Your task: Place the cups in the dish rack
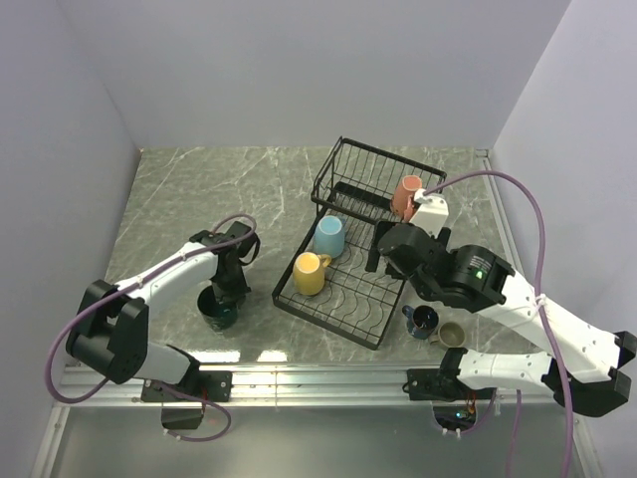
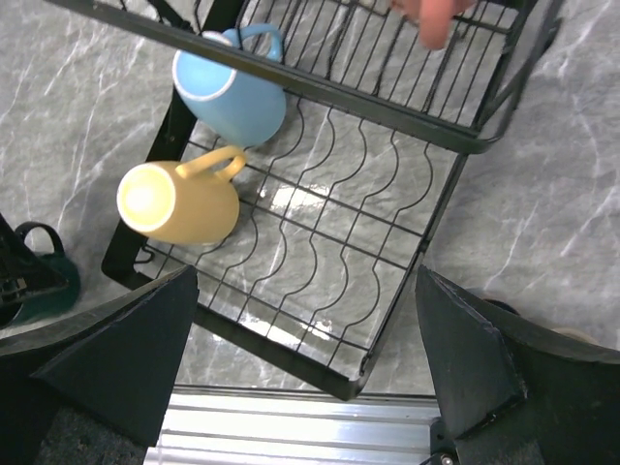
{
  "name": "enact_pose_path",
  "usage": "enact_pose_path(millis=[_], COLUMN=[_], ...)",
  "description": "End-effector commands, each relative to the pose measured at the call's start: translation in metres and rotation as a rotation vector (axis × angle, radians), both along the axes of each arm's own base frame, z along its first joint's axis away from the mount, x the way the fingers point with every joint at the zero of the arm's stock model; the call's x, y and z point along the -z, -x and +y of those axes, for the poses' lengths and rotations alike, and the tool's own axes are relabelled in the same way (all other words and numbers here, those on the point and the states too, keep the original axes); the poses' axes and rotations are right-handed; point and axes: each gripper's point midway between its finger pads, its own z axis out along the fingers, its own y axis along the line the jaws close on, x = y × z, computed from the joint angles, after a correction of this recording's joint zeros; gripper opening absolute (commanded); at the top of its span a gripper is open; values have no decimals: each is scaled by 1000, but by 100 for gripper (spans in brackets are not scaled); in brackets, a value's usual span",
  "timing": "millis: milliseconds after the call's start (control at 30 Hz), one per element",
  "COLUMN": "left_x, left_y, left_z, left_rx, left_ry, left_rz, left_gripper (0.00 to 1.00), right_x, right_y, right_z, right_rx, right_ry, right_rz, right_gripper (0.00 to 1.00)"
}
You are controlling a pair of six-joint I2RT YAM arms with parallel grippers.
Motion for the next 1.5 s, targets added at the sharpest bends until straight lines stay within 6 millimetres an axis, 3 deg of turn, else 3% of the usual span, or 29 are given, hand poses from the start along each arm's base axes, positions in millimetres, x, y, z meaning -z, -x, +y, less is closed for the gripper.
enact_pose_path(millis=[0, 133, 233, 267, 300, 333, 400, 433, 500, 533, 567, 600, 633, 700, 733, 767, 833, 967, 1067, 1233, 1467], left_x=[0, -9, -35, -56, -68, -99, -138, -177, -222, -257, -275, -306, -329, -362, -390, -404, -433, -465, -475, -473, -484], left_y=[-11, -16, -24, -37, -37, -52, -60, -71, -81, -78, -75, -81, -62, -45, -32, -12, 10, 40, 51, 60, 80], left_z=[-3, 1, 5, -1, -2, -13, -35, -46, -65, -76, -82, -93, -101, -114, -118, -126, -126, -119, -117, -117, -108], left_rx=[6, 15, 36, 36, 48, 50, 98, 114, 151, 185, 205, 238, 299, 358, 414, 461, 523, 542, 557, 560, 559], left_ry=[-1, -24, -49, -28, -15, 37, 163, 239, 364, 463, 524, 612, 720, 878, 978, 1110, 1257, 1442, 1532, 1639, 1819], left_rz=[-33, -59, -98, -149, -152, -232, -301, -405, -533, -611, -659, -772, -816, -897, -1008, -989, -1092, -1146, -1134, -1092, -1060], left_gripper=[2, 0, 0, 0, 0, 0, 0, 0, 0, 0, 0, 0, 0, 0, 0, 0, 0, 0, 0, 0, 0], right_x=[-14, -23, -39, -50, -56, -64, -82, -99, -109, -119, -120, -123, -132, -137, -150, -151, -164, -175, -186, -191, -195], right_y=[-3, -3, -7, -9, -10, -10, -9, -11, 3, 4, 11, 14, 16, 28, 29, 32, 38, 40, 42, 44, 46], right_z=[-15, -22, -31, -35, -37, -30, -21, -5, 23, 34, 48, 55, 65, 84, 93, 100, 114, 128, 137, 153, 157], right_rx=[30, 39, 53, 65, 52, 20, -80, -143, -323, -361, -417, -442, -474, -557, -584, -599, -656, -690, -734, -800, -828], right_ry=[-7, -5, -4, -23, -16, -54, -91, -164, -252, -307, -359, -392, -445, -543, -604, -653, -733, -824, -872, -915, -943], right_rz=[-45, -62, -92, -111, -124, -137, -179, -233, -239, -263, -238, -234, -251, -221, -253, -235, -248, -242, -261, -262, -285], right_gripper=[99, 99, 99, 99, 99, 99, 100, 100, 100, 100, 100, 100, 100, 100, 100, 100, 100, 100, 100, 100, 100])
